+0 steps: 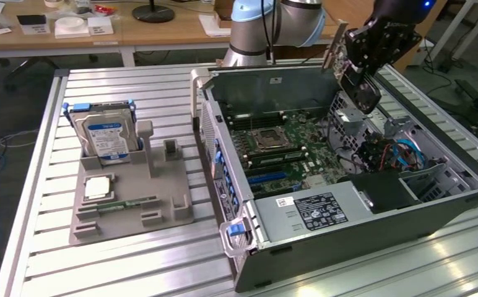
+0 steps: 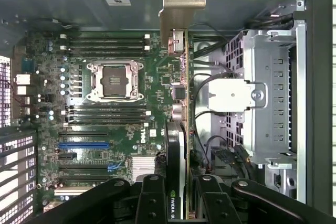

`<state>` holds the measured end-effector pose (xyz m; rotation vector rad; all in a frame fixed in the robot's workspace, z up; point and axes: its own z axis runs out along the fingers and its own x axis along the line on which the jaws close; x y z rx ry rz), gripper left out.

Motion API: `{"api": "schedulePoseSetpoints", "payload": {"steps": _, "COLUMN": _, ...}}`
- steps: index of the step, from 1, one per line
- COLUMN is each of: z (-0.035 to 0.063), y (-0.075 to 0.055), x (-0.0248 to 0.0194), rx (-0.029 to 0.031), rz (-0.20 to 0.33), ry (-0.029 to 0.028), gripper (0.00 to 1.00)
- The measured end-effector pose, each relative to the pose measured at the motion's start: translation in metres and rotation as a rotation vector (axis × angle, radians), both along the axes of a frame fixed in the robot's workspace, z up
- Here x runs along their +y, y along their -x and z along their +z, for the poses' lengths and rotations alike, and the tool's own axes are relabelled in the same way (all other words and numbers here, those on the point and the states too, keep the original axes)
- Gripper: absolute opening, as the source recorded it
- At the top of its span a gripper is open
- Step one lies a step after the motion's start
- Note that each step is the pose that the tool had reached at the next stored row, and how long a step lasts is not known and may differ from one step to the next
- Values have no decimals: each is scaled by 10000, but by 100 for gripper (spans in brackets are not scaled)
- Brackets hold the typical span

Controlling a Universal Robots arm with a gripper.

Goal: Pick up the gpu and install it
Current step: 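Pick up the gpu and move the gpu toward the slot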

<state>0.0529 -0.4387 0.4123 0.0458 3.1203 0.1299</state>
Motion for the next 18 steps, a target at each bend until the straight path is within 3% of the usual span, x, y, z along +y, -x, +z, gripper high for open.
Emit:
{"api": "schedulePoseSetpoints", "payload": {"steps": 12, "z": 0, "y": -156, "x": -7, "rx": -1, "rz": 2, "ry": 0, "gripper": 27}}
{"api": "schedulePoseSetpoints", "payload": {"steps": 18, "z": -2, "y": -168, "x": -138, "rx": 0, "rz": 2, "ry": -1, "gripper": 27}}
